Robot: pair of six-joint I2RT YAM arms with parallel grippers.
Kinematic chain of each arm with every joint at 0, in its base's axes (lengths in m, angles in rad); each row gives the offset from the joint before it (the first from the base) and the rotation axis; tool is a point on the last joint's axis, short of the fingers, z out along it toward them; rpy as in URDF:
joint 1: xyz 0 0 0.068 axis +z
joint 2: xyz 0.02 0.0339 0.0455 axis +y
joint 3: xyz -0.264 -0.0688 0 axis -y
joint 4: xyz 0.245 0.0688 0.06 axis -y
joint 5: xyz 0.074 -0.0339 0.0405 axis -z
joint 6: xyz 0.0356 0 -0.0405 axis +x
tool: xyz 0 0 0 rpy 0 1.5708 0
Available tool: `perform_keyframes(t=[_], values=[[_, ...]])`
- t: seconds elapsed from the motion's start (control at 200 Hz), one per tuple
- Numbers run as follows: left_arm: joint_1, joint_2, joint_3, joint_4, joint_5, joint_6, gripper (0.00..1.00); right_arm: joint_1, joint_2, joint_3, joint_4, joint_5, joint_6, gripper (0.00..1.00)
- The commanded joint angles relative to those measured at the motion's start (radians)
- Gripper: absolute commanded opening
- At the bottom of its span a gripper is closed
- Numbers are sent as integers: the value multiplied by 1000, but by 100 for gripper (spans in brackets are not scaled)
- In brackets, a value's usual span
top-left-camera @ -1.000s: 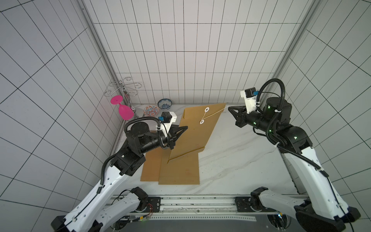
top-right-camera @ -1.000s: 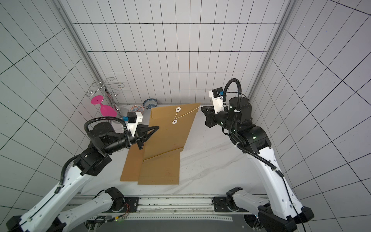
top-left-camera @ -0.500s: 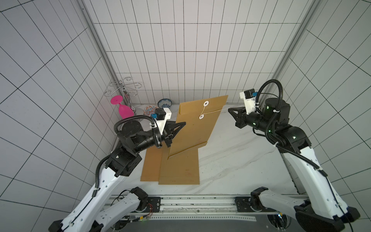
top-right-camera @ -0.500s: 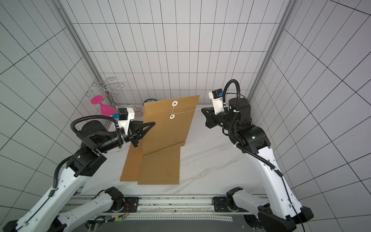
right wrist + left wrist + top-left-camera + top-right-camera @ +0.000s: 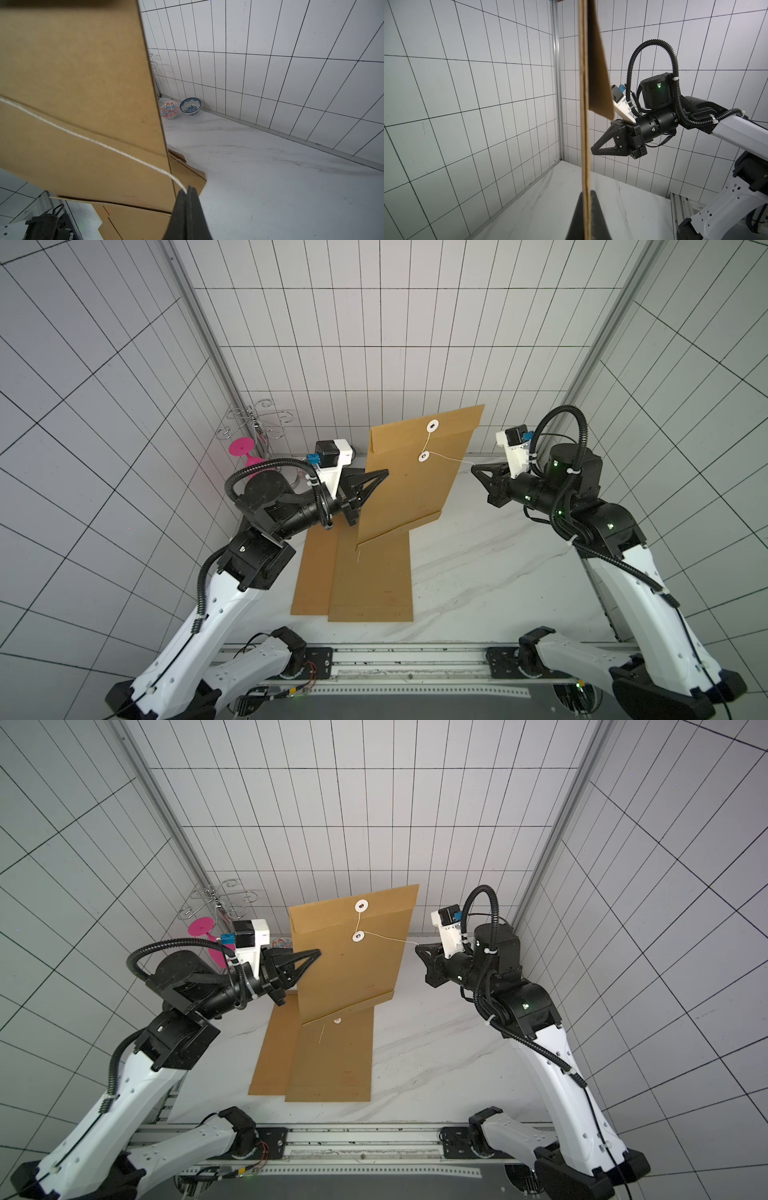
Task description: Open the file bag
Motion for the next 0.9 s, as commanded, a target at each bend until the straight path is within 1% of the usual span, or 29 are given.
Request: perform_keyframes(t=[0.0, 0.325, 0.485, 0.57, 0.66, 0.895], values=[[5, 6, 45, 43, -44, -8, 0, -7, -22, -28, 19, -27, -1, 0], [5, 52, 107, 81, -112, -37, 0, -7, -20, -43, 42, -91, 22, 0], [5, 78, 123, 101, -123, -57, 0, -4, -13, -59, 75, -169, 47, 0], [6, 92, 130, 110, -124, -65, 0, 12, -5, -61, 95, -202, 57, 0], [5, 105, 138, 108, -133, -64, 0, 36, 4, -57, 101, -200, 56, 0], [-1, 139, 162, 98, -212, -56, 0, 91, 27, -74, 168, -209, 100, 0]])
